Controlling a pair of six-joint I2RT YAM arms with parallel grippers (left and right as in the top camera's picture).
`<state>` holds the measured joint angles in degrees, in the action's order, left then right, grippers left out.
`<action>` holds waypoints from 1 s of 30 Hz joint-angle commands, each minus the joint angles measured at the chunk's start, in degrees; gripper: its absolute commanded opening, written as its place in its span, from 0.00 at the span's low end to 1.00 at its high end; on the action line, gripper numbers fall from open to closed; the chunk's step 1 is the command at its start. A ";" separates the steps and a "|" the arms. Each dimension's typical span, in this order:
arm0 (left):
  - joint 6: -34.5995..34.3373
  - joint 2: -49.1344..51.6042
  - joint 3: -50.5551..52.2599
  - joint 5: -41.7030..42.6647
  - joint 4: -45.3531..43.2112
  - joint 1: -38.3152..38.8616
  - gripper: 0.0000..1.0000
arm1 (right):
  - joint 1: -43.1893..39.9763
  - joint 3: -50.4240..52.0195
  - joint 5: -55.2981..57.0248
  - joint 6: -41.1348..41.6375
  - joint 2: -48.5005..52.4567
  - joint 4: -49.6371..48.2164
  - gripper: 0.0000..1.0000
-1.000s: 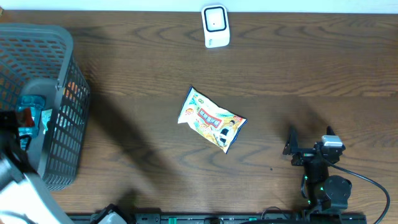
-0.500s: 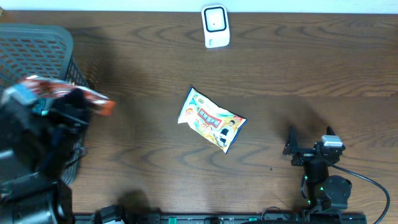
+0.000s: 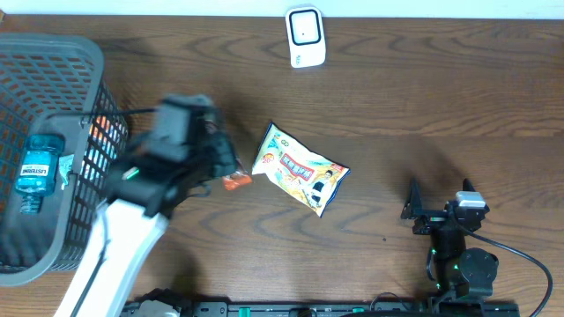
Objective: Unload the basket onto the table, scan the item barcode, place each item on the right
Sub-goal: 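Carry the red chocolate bar beside the snack bag, nudging the bag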
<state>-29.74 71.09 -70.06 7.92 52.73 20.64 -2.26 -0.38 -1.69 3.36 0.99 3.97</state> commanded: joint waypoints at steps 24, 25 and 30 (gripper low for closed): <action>-0.92 42.01 0.74 -10.12 -9.42 6.36 0.08 | 0.59 0.07 0.07 -0.66 -0.11 0.15 0.99; -0.92 42.42 0.74 -10.12 -10.01 6.47 0.07 | 0.59 0.07 0.07 -0.66 -0.11 0.15 0.99; 0.96 43.36 0.74 -10.03 -14.80 8.20 0.07 | 0.59 0.07 0.04 -0.66 -0.11 0.15 0.99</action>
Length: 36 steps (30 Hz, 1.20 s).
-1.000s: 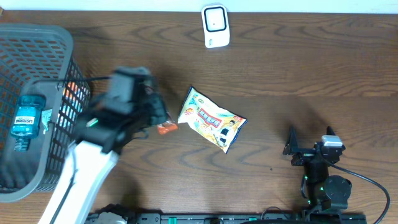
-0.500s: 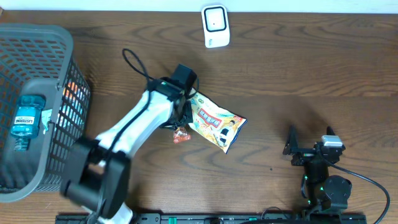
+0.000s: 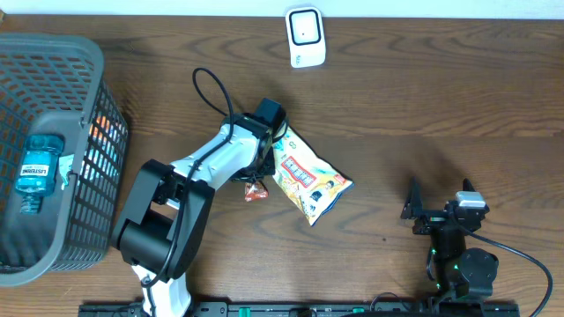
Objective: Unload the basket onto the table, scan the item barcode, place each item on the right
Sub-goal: 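Carry the red chocolate bar beside the snack bag, nudging the bag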
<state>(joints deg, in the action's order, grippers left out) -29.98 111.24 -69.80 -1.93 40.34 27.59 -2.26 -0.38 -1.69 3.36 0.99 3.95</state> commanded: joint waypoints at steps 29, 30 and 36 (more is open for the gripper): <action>3.76 -12.57 -8.11 1.68 -1.90 7.91 0.08 | 0.59 0.07 0.04 -0.66 -0.11 0.17 0.99; 3.76 -13.03 -8.11 4.44 -3.04 8.28 0.08 | 0.59 0.07 0.07 -0.66 -0.11 0.17 0.99; 1.36 -11.78 -7.82 8.83 -5.51 11.21 0.07 | 0.59 0.07 0.04 -0.66 -0.11 0.17 0.99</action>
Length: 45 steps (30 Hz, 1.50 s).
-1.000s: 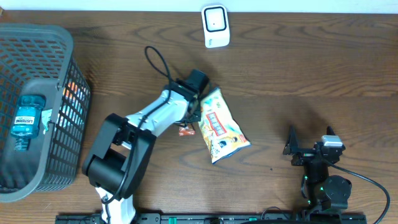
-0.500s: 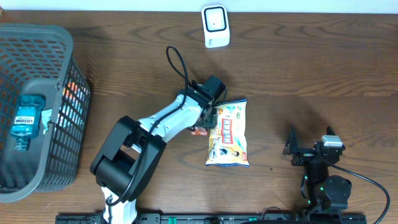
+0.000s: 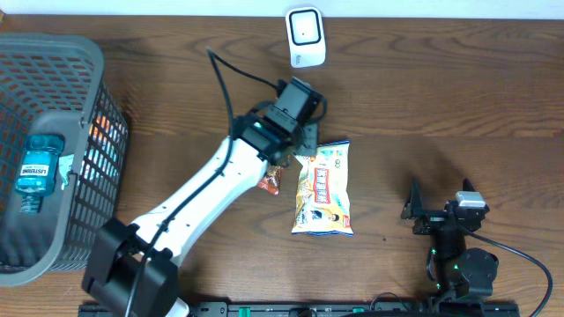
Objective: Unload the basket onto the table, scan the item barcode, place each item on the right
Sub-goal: 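Carry the red chocolate bar beside the snack bag, nudging the bag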
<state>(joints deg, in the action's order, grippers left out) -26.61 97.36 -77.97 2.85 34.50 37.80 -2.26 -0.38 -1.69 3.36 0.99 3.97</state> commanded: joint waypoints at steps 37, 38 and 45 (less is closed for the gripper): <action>-6.45 19.12 -9.62 4.35 6.64 3.96 0.07 | 0.59 0.07 0.07 -0.66 -0.09 0.15 0.99; -6.45 17.51 -10.43 3.52 7.56 3.96 0.08 | 0.59 0.07 0.04 -0.66 -0.09 0.15 0.99; -7.78 11.13 -10.49 3.13 10.62 4.07 0.08 | 0.59 0.07 0.07 -0.66 -0.09 0.15 0.99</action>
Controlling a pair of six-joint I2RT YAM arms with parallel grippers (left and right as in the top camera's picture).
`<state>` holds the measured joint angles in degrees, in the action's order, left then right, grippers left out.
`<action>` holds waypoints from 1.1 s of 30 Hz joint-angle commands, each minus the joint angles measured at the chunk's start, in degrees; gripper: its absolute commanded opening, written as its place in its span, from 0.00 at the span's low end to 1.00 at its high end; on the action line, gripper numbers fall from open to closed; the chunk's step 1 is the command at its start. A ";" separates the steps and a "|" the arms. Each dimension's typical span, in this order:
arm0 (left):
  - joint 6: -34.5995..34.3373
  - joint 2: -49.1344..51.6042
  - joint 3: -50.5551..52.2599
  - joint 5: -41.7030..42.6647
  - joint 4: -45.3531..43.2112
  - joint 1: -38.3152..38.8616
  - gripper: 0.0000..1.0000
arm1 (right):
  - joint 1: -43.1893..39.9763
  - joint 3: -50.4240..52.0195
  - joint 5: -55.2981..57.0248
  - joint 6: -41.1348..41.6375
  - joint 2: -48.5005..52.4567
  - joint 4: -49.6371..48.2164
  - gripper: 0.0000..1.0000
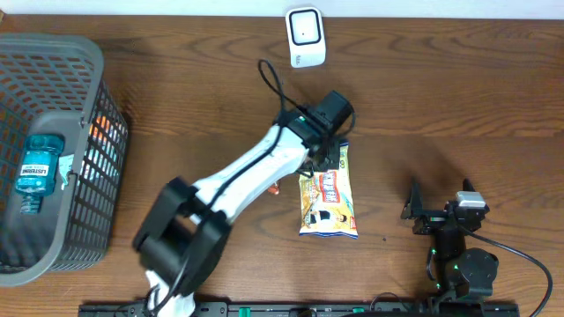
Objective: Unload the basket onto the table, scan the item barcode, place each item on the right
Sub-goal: 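Carry the red chocolate bar beside the snack bag, nudging the bag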
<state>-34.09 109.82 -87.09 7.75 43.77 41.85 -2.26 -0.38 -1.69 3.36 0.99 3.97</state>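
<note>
A yellow snack bag (329, 201) lies upright in the middle of the table, its top edge under my left gripper (333, 151). The gripper looks shut on that top edge, though the jaws themselves are hidden beneath the wrist. The white barcode scanner (305, 37) stands at the far edge, well above the bag. My right gripper (412, 204) rests folded at the near right, away from the bag; how its jaws stand does not show.
A dark mesh basket (88, 114) fills the left side and holds a blue mouthwash bottle (37, 167) and an orange item. A small orange packet (275, 187) lies just left of the bag, beside my left arm.
My left gripper has moved right and slightly nearer, and the snack bag has shifted a little right with it. The bag stays upright. The right arm is unchanged.
My left arm was blurred near the basket, with the bag lying tilted mid-table. Then the gripper was at the bag's upper left corner. Later the bag stood upright, further right, under the gripper. Now both sit further right again, below the scanner.
</note>
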 commanded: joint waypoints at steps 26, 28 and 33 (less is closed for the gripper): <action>-7.34 -0.09 20.87 15.89 -22.60 2.97 0.22 | 0.59 0.07 0.07 -0.66 -0.09 0.15 0.99; -6.84 -0.09 20.87 14.49 -26.08 2.97 0.25 | 0.59 0.07 0.07 -0.66 -0.09 0.15 0.99; -4.20 -0.35 19.74 11.63 -27.43 2.62 0.25 | 0.59 0.07 0.04 -0.66 -0.09 0.15 0.99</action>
<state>-40.58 109.36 -66.15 21.65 15.55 44.82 -2.26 -0.38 -1.69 3.36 0.99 3.95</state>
